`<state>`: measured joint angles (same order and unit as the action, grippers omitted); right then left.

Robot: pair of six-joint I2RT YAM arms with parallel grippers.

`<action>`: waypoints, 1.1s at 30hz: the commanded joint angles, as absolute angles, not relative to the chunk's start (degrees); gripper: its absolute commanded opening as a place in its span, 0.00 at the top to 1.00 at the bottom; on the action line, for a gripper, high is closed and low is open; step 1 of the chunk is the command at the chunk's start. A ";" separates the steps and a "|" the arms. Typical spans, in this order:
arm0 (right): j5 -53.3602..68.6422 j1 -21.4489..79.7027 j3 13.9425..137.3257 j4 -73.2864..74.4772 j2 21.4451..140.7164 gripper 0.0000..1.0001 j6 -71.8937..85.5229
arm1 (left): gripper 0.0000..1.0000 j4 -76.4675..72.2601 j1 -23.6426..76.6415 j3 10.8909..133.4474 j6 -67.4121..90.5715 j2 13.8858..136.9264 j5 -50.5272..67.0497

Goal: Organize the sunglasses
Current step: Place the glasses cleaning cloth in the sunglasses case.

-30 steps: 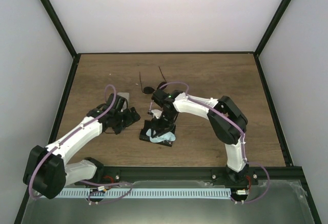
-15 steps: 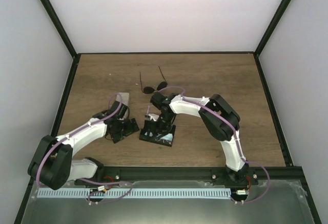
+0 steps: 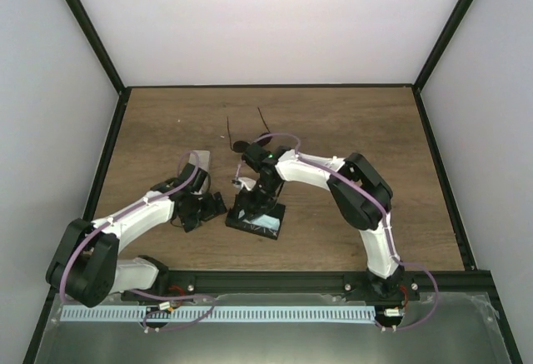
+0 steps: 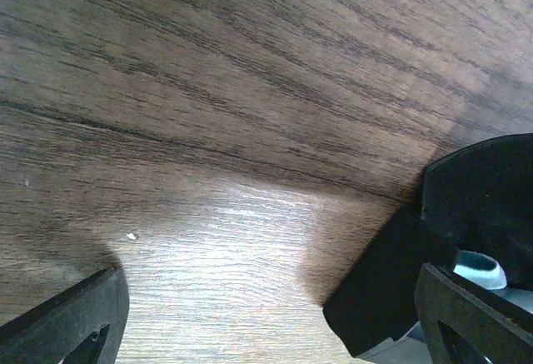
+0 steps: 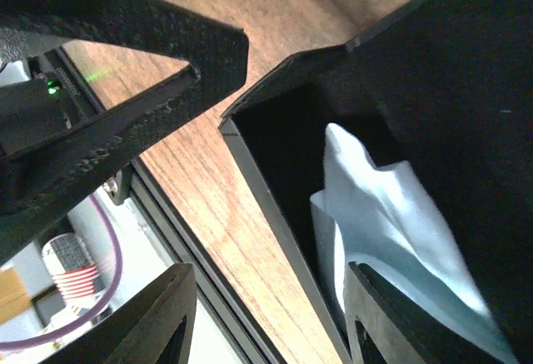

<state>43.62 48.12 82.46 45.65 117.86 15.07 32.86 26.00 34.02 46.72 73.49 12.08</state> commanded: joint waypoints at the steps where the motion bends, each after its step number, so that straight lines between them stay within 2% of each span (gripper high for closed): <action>1: 35.00 47.42 86.42 51.25 113.01 0.49 14.66 | 0.04 31.61 26.10 31.99 46.18 75.90 14.06; 8: 31.28 47.27 87.07 53.98 111.97 0.49 13.72 | 0.04 30.67 26.10 32.68 45.98 77.04 14.41; 22: 38.14 47.29 82.24 47.34 116.70 0.49 13.81 | 0.04 31.66 26.10 34.37 45.79 76.12 14.33; 33: 38.14 47.20 82.10 47.18 114.14 0.50 14.14 | 0.04 32.08 26.10 38.27 45.66 76.00 11.57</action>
